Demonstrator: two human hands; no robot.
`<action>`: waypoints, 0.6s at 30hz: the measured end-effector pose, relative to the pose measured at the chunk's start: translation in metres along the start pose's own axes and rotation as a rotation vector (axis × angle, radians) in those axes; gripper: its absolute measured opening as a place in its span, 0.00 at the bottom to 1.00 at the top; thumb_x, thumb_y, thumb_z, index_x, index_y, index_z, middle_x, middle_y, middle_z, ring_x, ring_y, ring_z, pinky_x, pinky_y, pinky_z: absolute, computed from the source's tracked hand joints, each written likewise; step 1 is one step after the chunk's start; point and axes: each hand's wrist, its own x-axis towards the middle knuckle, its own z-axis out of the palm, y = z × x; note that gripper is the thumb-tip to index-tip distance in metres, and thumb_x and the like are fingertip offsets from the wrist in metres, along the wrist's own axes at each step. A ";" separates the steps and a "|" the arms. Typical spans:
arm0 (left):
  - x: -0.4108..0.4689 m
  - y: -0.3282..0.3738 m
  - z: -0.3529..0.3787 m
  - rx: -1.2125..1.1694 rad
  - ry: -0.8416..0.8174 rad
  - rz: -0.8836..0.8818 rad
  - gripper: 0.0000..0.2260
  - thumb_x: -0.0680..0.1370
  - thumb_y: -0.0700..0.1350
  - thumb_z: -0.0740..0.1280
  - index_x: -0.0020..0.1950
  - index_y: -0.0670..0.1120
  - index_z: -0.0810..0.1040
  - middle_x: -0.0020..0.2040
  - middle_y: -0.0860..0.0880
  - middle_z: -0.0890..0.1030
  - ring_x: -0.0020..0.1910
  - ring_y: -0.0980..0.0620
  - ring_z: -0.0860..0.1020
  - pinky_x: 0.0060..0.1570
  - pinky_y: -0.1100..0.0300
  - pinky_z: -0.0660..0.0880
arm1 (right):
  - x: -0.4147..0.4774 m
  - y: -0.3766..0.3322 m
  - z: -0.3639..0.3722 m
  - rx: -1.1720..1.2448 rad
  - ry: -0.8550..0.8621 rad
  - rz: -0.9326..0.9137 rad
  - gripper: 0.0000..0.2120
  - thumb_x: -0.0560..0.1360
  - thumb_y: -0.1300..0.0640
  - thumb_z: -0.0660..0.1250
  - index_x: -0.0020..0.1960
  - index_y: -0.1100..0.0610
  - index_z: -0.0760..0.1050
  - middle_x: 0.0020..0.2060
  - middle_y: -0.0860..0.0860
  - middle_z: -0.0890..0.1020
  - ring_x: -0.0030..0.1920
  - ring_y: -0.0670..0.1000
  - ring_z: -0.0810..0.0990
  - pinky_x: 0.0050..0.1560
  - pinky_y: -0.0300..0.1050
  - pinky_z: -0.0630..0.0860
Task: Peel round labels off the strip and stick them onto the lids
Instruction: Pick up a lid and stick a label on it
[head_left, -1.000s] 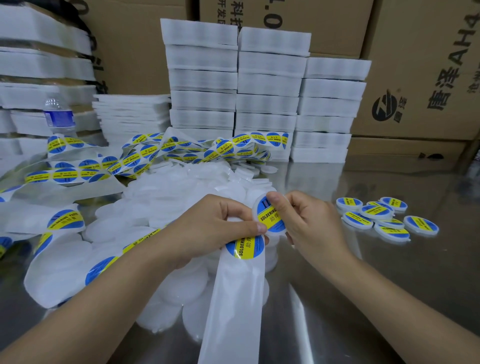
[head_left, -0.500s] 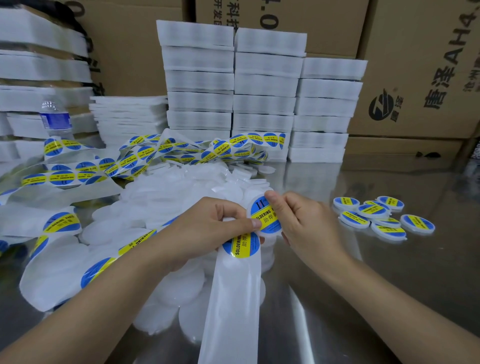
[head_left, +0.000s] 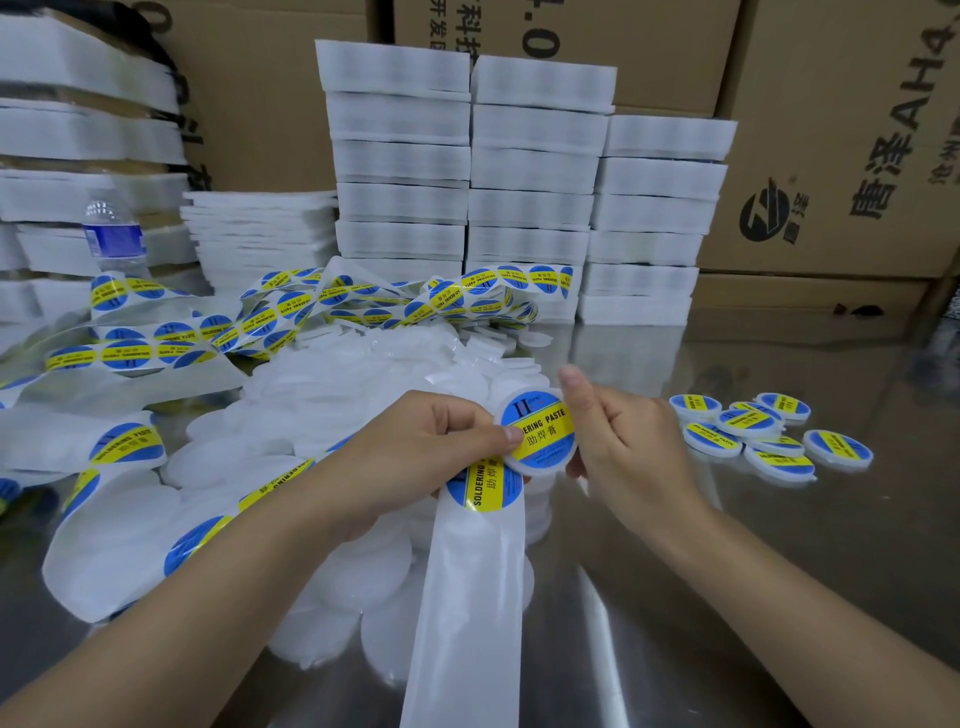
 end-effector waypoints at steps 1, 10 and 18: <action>0.000 0.000 0.000 -0.001 0.002 0.002 0.12 0.75 0.49 0.68 0.31 0.52 0.83 0.34 0.51 0.84 0.28 0.59 0.77 0.29 0.70 0.71 | 0.000 0.000 -0.001 0.007 0.007 -0.020 0.27 0.75 0.33 0.52 0.30 0.51 0.71 0.23 0.50 0.76 0.28 0.52 0.75 0.34 0.51 0.73; 0.003 -0.002 -0.003 -0.005 0.054 0.042 0.12 0.76 0.51 0.67 0.34 0.48 0.81 0.33 0.50 0.80 0.32 0.55 0.72 0.30 0.67 0.65 | 0.001 -0.002 -0.007 -0.090 -0.108 -0.364 0.33 0.64 0.44 0.72 0.65 0.54 0.70 0.53 0.40 0.71 0.52 0.39 0.70 0.54 0.30 0.65; 0.002 -0.002 -0.003 -0.024 0.080 0.102 0.09 0.74 0.52 0.68 0.35 0.54 0.82 0.34 0.56 0.83 0.30 0.60 0.75 0.27 0.73 0.66 | 0.004 0.006 -0.004 -0.166 0.025 -0.420 0.27 0.68 0.44 0.68 0.63 0.55 0.72 0.52 0.41 0.74 0.52 0.43 0.72 0.54 0.34 0.67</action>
